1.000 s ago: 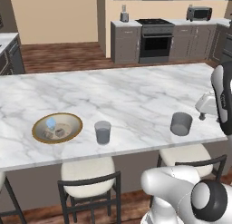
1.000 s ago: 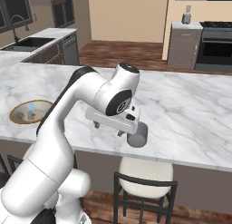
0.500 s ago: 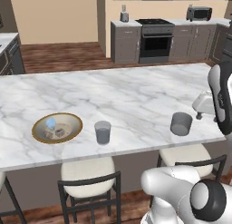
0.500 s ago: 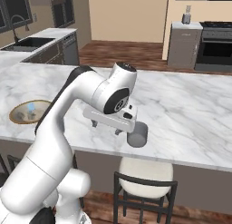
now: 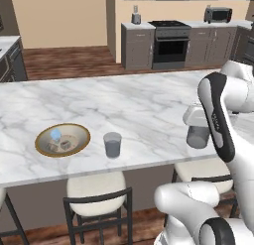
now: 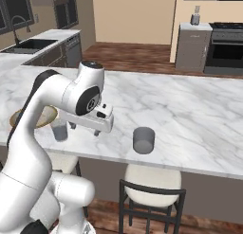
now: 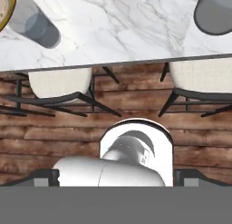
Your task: There are four ice cubes in the ice bowl. Place two ice cubes in each glass of water.
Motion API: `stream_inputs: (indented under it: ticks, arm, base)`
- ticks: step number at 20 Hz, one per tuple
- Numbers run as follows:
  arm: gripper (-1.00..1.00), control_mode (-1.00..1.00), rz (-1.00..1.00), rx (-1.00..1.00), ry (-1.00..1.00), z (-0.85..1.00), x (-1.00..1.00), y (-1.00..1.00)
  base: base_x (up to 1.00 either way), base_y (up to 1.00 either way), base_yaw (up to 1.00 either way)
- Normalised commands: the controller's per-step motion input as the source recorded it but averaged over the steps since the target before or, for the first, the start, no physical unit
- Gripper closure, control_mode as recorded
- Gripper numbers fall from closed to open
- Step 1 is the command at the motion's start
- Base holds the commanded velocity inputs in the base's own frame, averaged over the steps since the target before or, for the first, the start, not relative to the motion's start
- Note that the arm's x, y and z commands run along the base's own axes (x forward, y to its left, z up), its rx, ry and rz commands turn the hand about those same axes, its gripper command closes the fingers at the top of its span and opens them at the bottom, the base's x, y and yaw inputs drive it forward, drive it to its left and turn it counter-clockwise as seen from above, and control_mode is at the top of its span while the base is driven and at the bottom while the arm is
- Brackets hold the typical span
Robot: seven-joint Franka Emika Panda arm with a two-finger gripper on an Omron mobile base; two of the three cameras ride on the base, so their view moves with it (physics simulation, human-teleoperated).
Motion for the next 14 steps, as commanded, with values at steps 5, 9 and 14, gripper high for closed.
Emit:
stream_inputs:
  ticks: [5,9,14]
  arm:
    - [-1.0,-1.0,-0.01,-0.02,0.0,0.0,0.07,0.65]
    - [-1.0,-1.0,0.0,0.0,0.0,0.0,0.26,0.55]
    - [-1.0,-1.0,0.0,-0.01,0.0,-0.01,0.4,0.52]
  base:
    - [0.0,0.0,0.0]
    - [0.0,0.0,0.0]
    - [0.0,0.0,0.0]
